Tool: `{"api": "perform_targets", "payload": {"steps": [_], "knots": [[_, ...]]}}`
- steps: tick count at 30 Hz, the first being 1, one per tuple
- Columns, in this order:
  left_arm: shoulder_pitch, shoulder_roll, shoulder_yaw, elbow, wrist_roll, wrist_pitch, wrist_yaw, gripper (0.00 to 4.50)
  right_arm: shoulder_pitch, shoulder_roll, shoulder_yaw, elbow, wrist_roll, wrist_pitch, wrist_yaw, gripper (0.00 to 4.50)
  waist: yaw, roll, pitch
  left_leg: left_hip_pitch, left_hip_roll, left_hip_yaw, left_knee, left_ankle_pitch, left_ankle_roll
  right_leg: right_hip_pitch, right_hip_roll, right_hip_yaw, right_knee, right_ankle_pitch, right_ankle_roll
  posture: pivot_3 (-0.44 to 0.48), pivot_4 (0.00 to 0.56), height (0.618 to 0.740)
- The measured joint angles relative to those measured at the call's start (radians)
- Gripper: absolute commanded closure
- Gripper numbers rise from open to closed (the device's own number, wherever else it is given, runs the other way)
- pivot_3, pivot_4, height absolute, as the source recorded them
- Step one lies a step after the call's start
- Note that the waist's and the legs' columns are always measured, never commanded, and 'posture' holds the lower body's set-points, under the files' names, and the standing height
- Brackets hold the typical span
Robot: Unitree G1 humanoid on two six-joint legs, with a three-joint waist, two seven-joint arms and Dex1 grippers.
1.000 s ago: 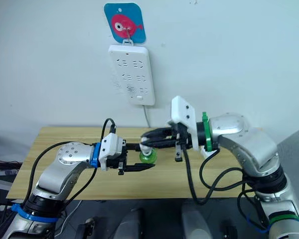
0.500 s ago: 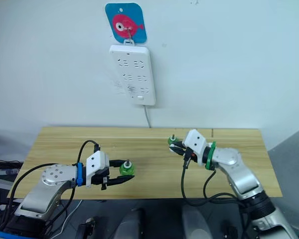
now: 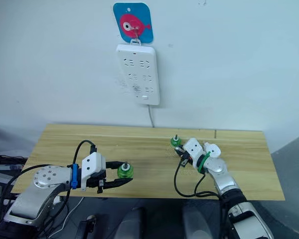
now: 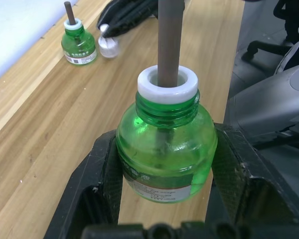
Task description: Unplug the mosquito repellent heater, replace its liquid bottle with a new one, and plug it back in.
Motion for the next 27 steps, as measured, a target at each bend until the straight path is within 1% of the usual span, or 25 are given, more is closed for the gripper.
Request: {"api": "perform_targets", "payload": {"steps": [1,4,7,8,10,14,16,18,21,27], "knots": [[-0.008,0.000,0.000,0.000,0.000,0.005,0.000,2.25,0.000,0.000,-0.009,0.000,0.004,0.002,0.006,2.28,0.000,0.000,0.000,0.000,0.000,0.000,0.000,0.000,0.000,0.000,0.000,0.000,0.000,0.000,0.000,-0.056,0.235,0.725],[-0.034,-0.001,-0.001,0.008,-0.005,0.008,-0.001,2.25,0.004,-0.008,-0.033,-0.024,0.028,0.018,0.026,1.13,-0.001,0.000,0.000,0.000,0.000,0.000,0.000,0.000,0.000,0.000,0.000,0.000,0.000,0.000,0.000,-0.064,0.236,0.725],[-0.064,-0.015,-0.004,0.023,-0.013,0.009,-0.005,2.25,0.023,-0.027,-0.051,-0.129,0.043,0.065,0.049,0.05,-0.001,0.001,0.000,0.000,0.000,0.000,0.000,0.000,0.000,0.000,0.000,0.000,0.000,0.000,0.000,-0.075,0.234,0.725],[-0.079,-0.024,-0.005,0.025,-0.020,0.012,-0.010,2.25,0.043,-0.050,-0.049,-0.207,0.061,0.104,0.079,0.02,0.000,0.002,0.001,0.000,0.000,0.000,0.000,0.000,0.000,0.000,0.000,0.000,0.000,0.000,0.000,-0.084,0.233,0.725],[-0.124,-0.040,-0.015,0.024,-0.048,0.037,-0.031,2.25,0.091,-0.145,-0.023,-0.467,0.126,0.254,0.180,0.00,0.005,0.005,0.003,-0.001,-0.001,-0.001,0.001,0.000,0.000,0.000,0.000,0.000,0.000,0.000,0.000,-0.103,0.230,0.725],[-0.224,-0.075,-0.061,0.021,-0.086,0.074,-0.076,2.25,0.076,-0.295,-0.016,-0.882,0.318,0.594,0.307,0.00,-0.001,0.005,0.003,-0.001,0.000,-0.002,0.001,0.000,0.000,0.001,0.001,-0.001,0.000,0.000,0.000,-0.135,0.226,0.725],[-0.269,-0.096,-0.090,0.022,-0.099,0.087,-0.095,2.25,0.046,-0.323,-0.017,-0.998,0.407,0.726,0.329,0.00,-0.006,0.005,0.003,0.000,0.000,-0.002,0.001,0.000,0.000,0.001,0.001,-0.001,0.000,0.000,0.000,-0.151,0.223,0.725],[-0.313,-0.118,-0.114,0.027,-0.104,0.100,-0.112,2.25,0.022,-0.335,-0.015,-1.060,0.465,0.819,0.334,0.00,-0.009,0.004,0.003,-0.001,0.000,-0.002,0.001,0.000,0.000,0.001,0.001,-0.001,-0.001,0.000,0.000,-0.163,0.219,0.725],[-0.376,-0.157,-0.133,0.072,-0.104,0.100,-0.132,2.25,-0.021,-0.325,-0.011,-1.079,0.482,0.894,0.315,0.00,-0.011,0.004,0.003,-0.001,0.000,-0.002,0.001,0.000,0.000,0.001,0.001,-0.001,-0.001,0.000,0.000,-0.174,0.208,0.725],[-0.431,-0.194,-0.160,0.138,-0.097,0.090,-0.159,2.25,-0.047,-0.284,0.023,-1.063,0.459,0.911,0.276,0.00,-0.024,0.004,0.002,-0.001,0.000,-0.002,0.001,0.000,0.000,0.001,0.001,-0.001,-0.001,0.000,0.000,-0.179,0.194,0.725]]}}
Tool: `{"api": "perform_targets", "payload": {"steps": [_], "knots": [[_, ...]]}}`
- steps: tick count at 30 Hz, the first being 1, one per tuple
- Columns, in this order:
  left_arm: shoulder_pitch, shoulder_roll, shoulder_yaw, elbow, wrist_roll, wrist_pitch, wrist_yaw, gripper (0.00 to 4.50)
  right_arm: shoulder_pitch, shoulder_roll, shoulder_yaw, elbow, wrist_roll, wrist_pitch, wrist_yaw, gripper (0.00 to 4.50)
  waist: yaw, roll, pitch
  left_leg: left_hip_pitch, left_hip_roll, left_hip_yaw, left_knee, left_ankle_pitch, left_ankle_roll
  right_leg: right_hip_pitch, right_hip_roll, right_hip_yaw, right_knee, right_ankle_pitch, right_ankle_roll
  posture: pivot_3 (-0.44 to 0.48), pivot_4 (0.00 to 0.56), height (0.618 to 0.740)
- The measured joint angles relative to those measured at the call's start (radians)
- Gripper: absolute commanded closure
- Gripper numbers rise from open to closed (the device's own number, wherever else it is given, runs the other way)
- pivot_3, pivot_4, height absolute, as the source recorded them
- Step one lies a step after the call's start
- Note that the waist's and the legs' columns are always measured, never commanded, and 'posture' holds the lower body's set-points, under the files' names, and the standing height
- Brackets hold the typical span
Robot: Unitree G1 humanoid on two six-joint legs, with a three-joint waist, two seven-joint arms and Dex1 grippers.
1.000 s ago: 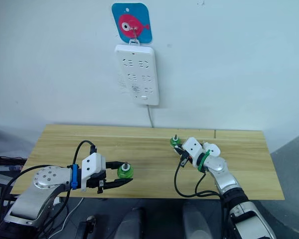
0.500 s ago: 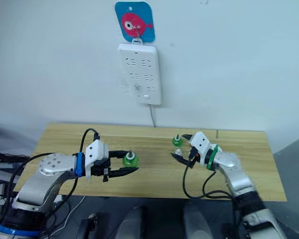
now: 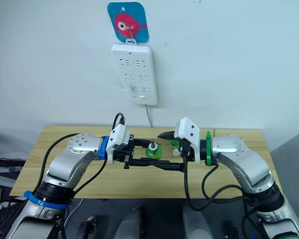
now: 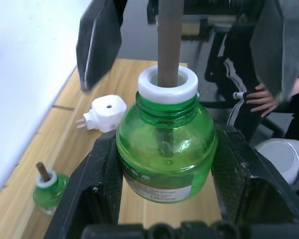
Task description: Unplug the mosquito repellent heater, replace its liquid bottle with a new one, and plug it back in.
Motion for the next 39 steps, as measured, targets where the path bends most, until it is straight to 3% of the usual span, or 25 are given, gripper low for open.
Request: {"api": "perform_targets", "payload": {"steps": [3,12,21,28,31,35,39], "knots": [[-0.019,-0.006,0.000,0.003,0.001,-0.010,-0.013,2.25,-0.008,0.022,0.002,0.020,-0.008,-0.002,-0.017,0.61,-0.005,0.000,0.000,0.000,0.000,0.000,0.000,0.000,0.000,0.000,0.000,0.000,0.000,0.000,0.000,-0.177,0.189,0.725],[-0.024,-0.008,-0.001,0.015,0.013,-0.012,-0.016,2.25,-0.020,0.043,0.018,0.047,-0.051,-0.064,-0.015,3.69,-0.009,0.000,0.000,0.000,0.000,0.000,0.000,0.000,0.000,0.000,0.000,0.000,0.000,0.000,0.000,-0.168,0.181,0.725],[-0.013,-0.005,-0.001,-0.004,0.007,0.017,-0.015,2.25,-0.020,0.041,0.020,0.062,-0.063,-0.094,0.025,3.70,-0.009,0.000,-0.001,0.000,0.000,0.000,0.000,0.000,0.000,0.000,0.000,0.000,0.000,0.000,0.000,-0.166,0.173,0.725],[-0.003,0.017,0.007,-0.016,-0.039,0.091,-0.015,0.01,-0.019,0.040,-0.036,0.062,0.000,-0.054,0.026,3.70,-0.009,0.000,-0.001,0.000,0.000,0.000,0.000,0.000,0.000,0.000,0.000,0.000,0.000,0.000,0.000,-0.170,0.174,0.725],[0.020,0.022,0.040,-0.003,-0.056,0.133,0.012,0.00,-0.019,0.061,-0.095,0.062,0.068,0.013,-0.005,3.70,-0.011,0.000,-0.001,0.000,0.000,0.000,0.000,0.000,0.000,0.000,0.000,0.000,0.001,0.000,0.000,-0.170,0.176,0.725],[0.036,0.001,0.144,-0.014,-0.243,0.399,0.101,0.00,-0.012,0.163,-0.228,0.061,0.249,0.157,-0.137,3.70,-0.013,0.000,-0.001,-0.001,0.000,-0.002,0.001,0.000,0.000,0.000,-0.001,-0.001,0.001,0.000,0.000,-0.168,0.180,0.725],[0.033,-0.109,0.292,-0.094,-0.505,0.643,0.295,0.00,0.007,0.334,-0.408,0.066,0.533,0.285,-0.421,3.70,-0.013,-0.001,-0.001,-0.002,0.000,-0.003,0.001,0.000,0.000,0.000,-0.001,-0.002,0.001,0.000,0.000,-0.165,0.181,0.725]]}}
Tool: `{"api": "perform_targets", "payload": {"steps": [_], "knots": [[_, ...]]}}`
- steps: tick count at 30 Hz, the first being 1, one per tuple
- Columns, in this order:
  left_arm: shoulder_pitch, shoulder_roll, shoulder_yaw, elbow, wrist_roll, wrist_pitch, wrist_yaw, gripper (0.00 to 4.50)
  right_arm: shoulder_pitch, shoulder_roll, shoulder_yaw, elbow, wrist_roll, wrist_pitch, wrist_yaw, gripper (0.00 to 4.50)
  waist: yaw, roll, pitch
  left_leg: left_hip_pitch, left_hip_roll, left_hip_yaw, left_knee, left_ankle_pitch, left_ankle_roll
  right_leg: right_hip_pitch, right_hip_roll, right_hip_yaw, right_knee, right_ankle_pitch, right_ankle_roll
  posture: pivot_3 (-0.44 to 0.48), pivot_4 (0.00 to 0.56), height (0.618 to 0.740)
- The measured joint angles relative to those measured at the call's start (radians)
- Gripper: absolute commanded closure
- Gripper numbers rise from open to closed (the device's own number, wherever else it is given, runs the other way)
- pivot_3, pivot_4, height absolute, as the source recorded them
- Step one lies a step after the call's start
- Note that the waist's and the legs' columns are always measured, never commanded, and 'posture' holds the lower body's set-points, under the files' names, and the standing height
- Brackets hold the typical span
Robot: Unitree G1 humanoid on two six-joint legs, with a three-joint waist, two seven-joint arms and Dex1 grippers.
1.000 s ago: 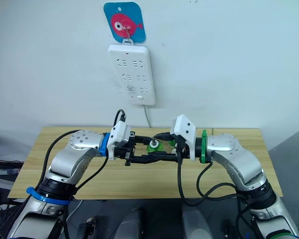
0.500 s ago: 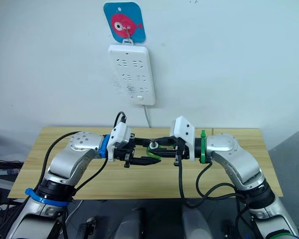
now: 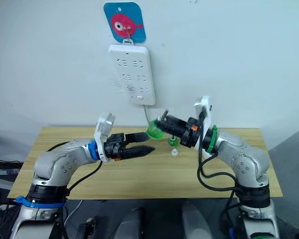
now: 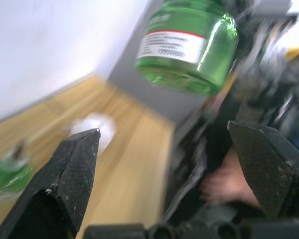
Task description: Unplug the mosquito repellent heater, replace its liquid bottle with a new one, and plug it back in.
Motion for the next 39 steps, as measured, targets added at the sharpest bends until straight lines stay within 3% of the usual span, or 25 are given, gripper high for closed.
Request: {"api": "perform_targets", "payload": {"steps": [5,12,20,33,36,39], "knots": [[-0.010,-0.116,0.113,-0.024,-0.220,0.127,0.241,0.00,0.014,0.115,-0.084,0.006,0.271,0.021,-0.308,3.70,-0.003,0.000,0.000,0.000,0.000,0.000,0.000,0.000,0.000,0.000,0.000,0.000,0.001,0.000,0.000,-0.162,0.182,0.725],[-0.052,-0.200,0.186,-0.014,-0.467,0.164,0.519,0.00,0.020,0.128,-0.100,0.024,0.501,-0.034,-0.534,3.70,-0.004,0.001,-0.001,0.000,0.000,0.000,0.000,0.000,0.000,0.000,0.000,0.000,0.001,0.000,0.000,-0.166,0.183,0.725],[-0.069,-0.247,0.170,0.009,-0.575,0.140,0.674,0.00,0.033,0.080,-0.043,0.023,0.579,-0.075,-0.586,3.70,-0.005,0.001,-0.001,0.000,-0.001,0.001,0.000,0.000,0.000,0.000,0.001,0.001,0.000,0.000,0.000,-0.172,0.185,0.725],[-0.078,-0.205,0.141,0.009,-0.617,0.126,0.687,0.00,0.044,0.021,0.031,-0.006,0.571,-0.122,-0.567,3.70,-0.005,0.001,-0.001,0.000,-0.001,0.001,0.000,0.000,0.000,0.000,0.001,0.001,0.000,0.000,0.000,-0.174,0.187,0.725],[-0.075,-0.205,0.140,0.009,-0.625,0.124,0.687,0.61,0.043,0.017,0.032,-0.006,0.575,-0.137,-0.567,3.70,-0.005,0.001,-0.001,0.000,0.000,0.001,0.000,0.000,0.000,0.000,0.001,0.001,0.000,0.000,0.000,-0.170,0.183,0.725],[-0.070,-0.206,0.140,0.014,-0.634,0.120,0.686,1.53,0.042,0.016,0.036,-0.006,0.584,-0.142,-0.567,3.70,-0.005,0.001,-0.001,0.000,0.000,0.001,0.000,0.000,0.000,0.000,0.001,0.001,0.000,0.000,0.000,-0.168,0.183,0.725]]}}
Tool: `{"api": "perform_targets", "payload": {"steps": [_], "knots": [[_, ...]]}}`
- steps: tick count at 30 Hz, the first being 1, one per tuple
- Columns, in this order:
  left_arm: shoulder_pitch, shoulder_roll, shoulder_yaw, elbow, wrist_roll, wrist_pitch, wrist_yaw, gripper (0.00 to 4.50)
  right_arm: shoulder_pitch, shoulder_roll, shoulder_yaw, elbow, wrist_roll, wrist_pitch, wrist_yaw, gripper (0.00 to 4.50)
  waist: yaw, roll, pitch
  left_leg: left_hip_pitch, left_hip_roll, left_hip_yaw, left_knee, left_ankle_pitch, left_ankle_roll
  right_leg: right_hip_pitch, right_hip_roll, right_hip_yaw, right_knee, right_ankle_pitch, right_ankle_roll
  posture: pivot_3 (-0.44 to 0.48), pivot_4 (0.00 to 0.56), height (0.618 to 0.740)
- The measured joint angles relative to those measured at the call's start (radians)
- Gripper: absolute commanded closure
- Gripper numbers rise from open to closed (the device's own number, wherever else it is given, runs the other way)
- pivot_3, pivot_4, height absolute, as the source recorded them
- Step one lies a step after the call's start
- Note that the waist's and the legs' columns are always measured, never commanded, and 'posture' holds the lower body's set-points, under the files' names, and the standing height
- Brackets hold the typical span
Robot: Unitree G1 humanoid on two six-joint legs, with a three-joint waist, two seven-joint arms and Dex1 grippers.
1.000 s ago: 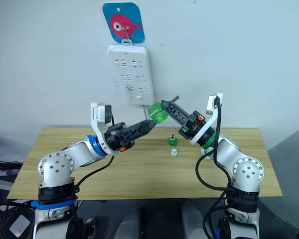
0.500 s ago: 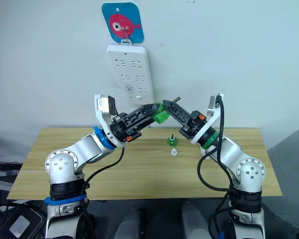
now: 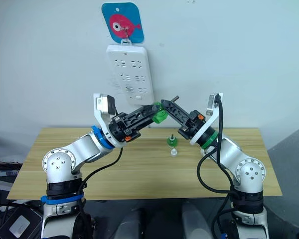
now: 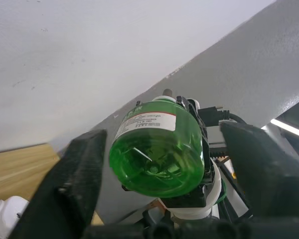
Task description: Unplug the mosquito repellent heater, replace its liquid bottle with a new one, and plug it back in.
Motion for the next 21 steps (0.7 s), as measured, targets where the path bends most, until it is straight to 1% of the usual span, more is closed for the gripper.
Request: {"api": "perform_targets", "payload": {"steps": [2,3,16,18,19,21], "knots": [[0.004,0.000,0.000,0.002,-0.006,-0.001,-0.004,2.12,-0.001,0.000,0.002,0.000,0.010,-0.003,0.000,3.70,0.000,0.000,0.000,0.000,0.000,0.000,0.000,0.000,0.000,0.000,0.000,0.000,0.000,0.000,0.000,-0.168,0.183,0.725],[0.006,0.000,0.000,0.002,-0.012,-0.003,-0.006,2.17,-0.001,0.001,0.004,0.000,0.016,-0.006,-0.001,3.70,0.000,0.000,0.000,0.000,0.000,0.000,0.000,0.000,0.000,0.000,0.000,0.000,0.000,0.000,0.000,-0.167,0.181,0.725],[0.022,0.000,-0.002,0.002,-0.031,-0.032,-0.004,2.17,-0.001,0.019,0.029,0.000,0.030,-0.042,-0.030,3.70,0.001,0.000,0.000,0.000,0.000,0.000,0.000,0.000,0.000,0.000,0.000,0.000,0.000,0.000,0.000,-0.168,0.179,0.725],[0.025,0.001,-0.006,0.002,-0.034,-0.037,-0.007,2.17,0.000,0.028,0.029,0.000,0.053,-0.046,-0.046,2.94,0.001,0.000,0.000,0.000,0.000,0.000,0.000,0.000,0.000,0.000,0.000,0.000,0.000,0.000,0.000,-0.168,0.179,0.725],[0.027,0.002,-0.008,0.002,-0.038,-0.037,-0.013,2.17,0.001,0.030,0.027,0.000,0.068,-0.055,-0.048,2.70,0.001,0.000,0.000,0.000,0.000,0.000,0.000,0.000,0.000,0.000,0.000,0.000,0.000,0.000,0.000,-0.170,0.182,0.725],[0.036,0.011,-0.017,0.002,-0.043,-0.033,-0.016,2.17,0.002,0.034,0.015,0.000,0.092,-0.079,-0.054,1.98,0.001,0.000,0.000,0.000,0.000,0.000,0.000,0.000,0.000,0.000,0.000,0.000,0.000,0.000,0.000,-0.170,0.183,0.725]]}}
